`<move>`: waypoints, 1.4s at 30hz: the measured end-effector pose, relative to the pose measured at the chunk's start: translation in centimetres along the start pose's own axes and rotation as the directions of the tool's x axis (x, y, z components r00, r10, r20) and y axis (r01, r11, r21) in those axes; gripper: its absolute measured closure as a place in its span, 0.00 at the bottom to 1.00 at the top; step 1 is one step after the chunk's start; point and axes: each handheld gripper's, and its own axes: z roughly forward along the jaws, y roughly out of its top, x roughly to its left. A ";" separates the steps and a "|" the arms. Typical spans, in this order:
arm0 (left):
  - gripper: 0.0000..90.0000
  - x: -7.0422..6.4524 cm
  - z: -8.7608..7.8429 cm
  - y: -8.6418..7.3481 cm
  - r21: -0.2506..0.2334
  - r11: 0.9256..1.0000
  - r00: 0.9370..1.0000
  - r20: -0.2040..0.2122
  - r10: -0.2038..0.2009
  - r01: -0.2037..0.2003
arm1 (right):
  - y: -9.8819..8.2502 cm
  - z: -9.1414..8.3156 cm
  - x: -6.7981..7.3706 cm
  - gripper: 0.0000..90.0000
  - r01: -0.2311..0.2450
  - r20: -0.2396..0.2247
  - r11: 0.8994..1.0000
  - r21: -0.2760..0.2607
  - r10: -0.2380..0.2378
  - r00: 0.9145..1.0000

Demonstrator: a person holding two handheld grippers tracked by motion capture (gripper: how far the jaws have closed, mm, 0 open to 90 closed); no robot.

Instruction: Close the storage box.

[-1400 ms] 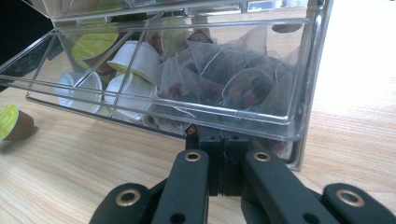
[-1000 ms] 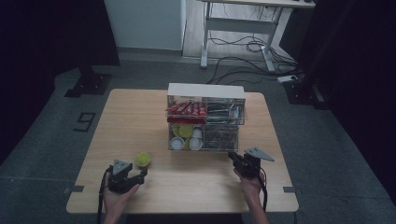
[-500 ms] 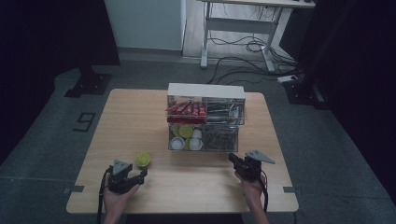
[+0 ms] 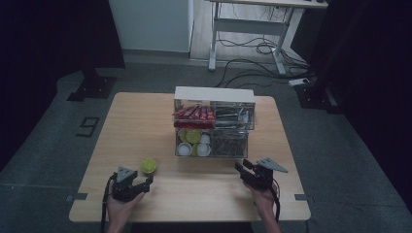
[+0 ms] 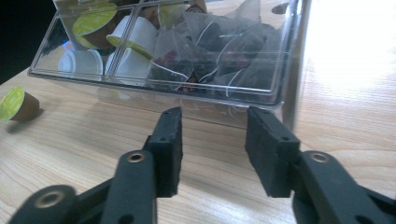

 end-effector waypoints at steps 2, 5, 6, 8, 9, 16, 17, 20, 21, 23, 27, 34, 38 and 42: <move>0.35 0.0 0.0 0.0 -0.002 1.000 1.000 -0.001 0.001 -0.001 | -0.1 -0.3 -0.1 0.57 0.003 0.006 1.000 -0.003 -0.003 1.000; 0.35 0.0 0.0 0.0 0.000 1.000 1.000 0.002 0.004 -0.004 | -0.3 -0.8 -0.3 0.53 0.022 0.013 1.000 -0.002 -0.022 1.000; 0.35 0.0 0.0 0.0 0.000 1.000 1.000 0.002 0.004 -0.004 | -0.3 -0.8 -0.3 0.53 0.022 0.013 1.000 -0.002 -0.022 1.000; 0.35 0.0 -0.1 0.0 0.000 1.000 1.000 0.004 0.006 -0.006 | -0.7 -1.1 -0.3 0.52 0.043 0.026 0.999 0.010 -0.043 0.999; 0.35 0.0 -0.1 -0.1 0.000 1.000 1.000 0.004 0.007 -0.007 | -1.1 -1.4 -0.5 0.51 0.053 0.039 0.998 0.024 -0.054 0.998; 0.35 0.2 -0.2 -0.2 0.007 1.000 1.000 0.002 0.010 -0.010 | -2.1 -2.8 -1.5 0.50 0.041 0.068 0.999 0.032 -0.044 0.997; 0.35 0.2 -0.2 -0.2 0.009 1.000 1.000 0.001 0.010 -0.010 | -2.2 -3.1 -1.7 0.50 0.040 0.072 0.999 0.034 -0.043 0.996; 0.35 0.3 -0.1 -0.3 0.014 1.000 1.000 -0.001 0.012 -0.012 | -2.7 -3.6 -2.3 0.50 0.033 0.084 0.999 0.036 -0.036 0.996; 0.35 0.2 -0.1 -0.3 0.016 1.000 1.000 -0.002 0.012 -0.012 | -2.9 -3.8 -2.6 0.50 0.030 0.088 0.999 0.040 -0.033 0.996; 0.35 0.2 -0.1 -0.3 0.022 1.000 1.000 0.000 0.014 -0.014 | -3.3 -4.1 -3.0 0.50 0.024 0.096 0.999 0.042 -0.028 0.995; 0.35 0.3 0.1 -0.4 0.030 0.999 1.000 0.000 0.015 -0.015 | -4.3 -4.7 -3.6 0.50 0.013 0.113 0.998 0.054 -0.019 0.993; 0.35 0.3 0.4 -0.5 0.046 0.999 1.000 0.003 0.022 -0.022 | -5.0 -5.4 -4.4 0.50 -0.012 0.136 0.998 0.057 0.004 0.991; 0.35 0.2 0.4 -0.5 0.049 0.999 1.000 0.005 0.023 -0.023 | -5.0 -5.2 -4.4 0.50 -0.006 0.138 0.998 0.070 -0.004 0.990; 0.35 0.2 0.4 -0.5 0.050 0.998 1.000 0.004 0.024 -0.024 | -5.0 -5.1 -4.4 0.50 -0.013 0.139 0.997 0.075 0.002 0.990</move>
